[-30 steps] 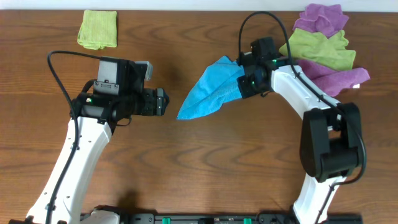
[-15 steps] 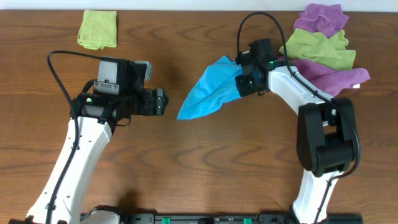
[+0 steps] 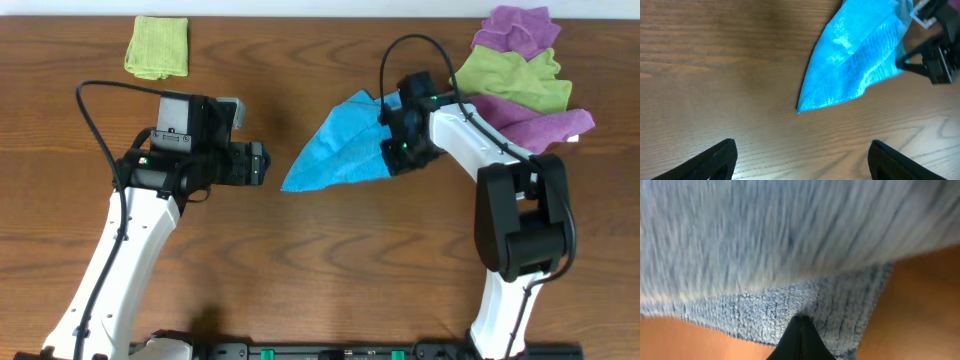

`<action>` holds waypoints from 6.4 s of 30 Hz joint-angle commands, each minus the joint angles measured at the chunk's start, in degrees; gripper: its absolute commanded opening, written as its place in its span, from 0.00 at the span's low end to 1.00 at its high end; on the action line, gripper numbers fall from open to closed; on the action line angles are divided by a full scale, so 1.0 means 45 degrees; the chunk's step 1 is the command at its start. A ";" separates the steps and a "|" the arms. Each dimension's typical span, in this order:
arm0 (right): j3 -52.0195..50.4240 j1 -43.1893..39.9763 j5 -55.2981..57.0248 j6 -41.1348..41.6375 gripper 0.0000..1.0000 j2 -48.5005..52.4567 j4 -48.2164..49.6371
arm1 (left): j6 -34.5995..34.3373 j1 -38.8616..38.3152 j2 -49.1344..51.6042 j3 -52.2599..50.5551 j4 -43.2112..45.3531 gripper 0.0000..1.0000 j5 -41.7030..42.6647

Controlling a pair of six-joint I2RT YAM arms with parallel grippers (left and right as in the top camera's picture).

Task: Fold the cloth

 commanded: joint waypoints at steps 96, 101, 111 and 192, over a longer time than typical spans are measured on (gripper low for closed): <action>-0.0345 -0.1020 0.0733 0.0588 0.01 -1.3488 -0.4507 | 0.6076 -0.6110 1.1822 0.6460 0.8587 0.71 -0.7558; -0.0345 -0.1020 0.0738 0.0583 0.01 -1.3488 -0.4503 | 0.6076 -0.6057 1.1822 0.6460 0.8582 0.56 -0.7902; -0.0345 -0.1025 0.0738 0.0583 0.01 -1.3362 -0.4498 | 0.6071 -0.6042 1.1793 0.6489 0.8563 0.54 -0.9797; -0.0345 -0.1025 0.0350 -0.0408 0.02 -0.8704 -0.1132 | -0.0413 -0.2006 0.7451 0.8199 0.0267 0.96 -0.6703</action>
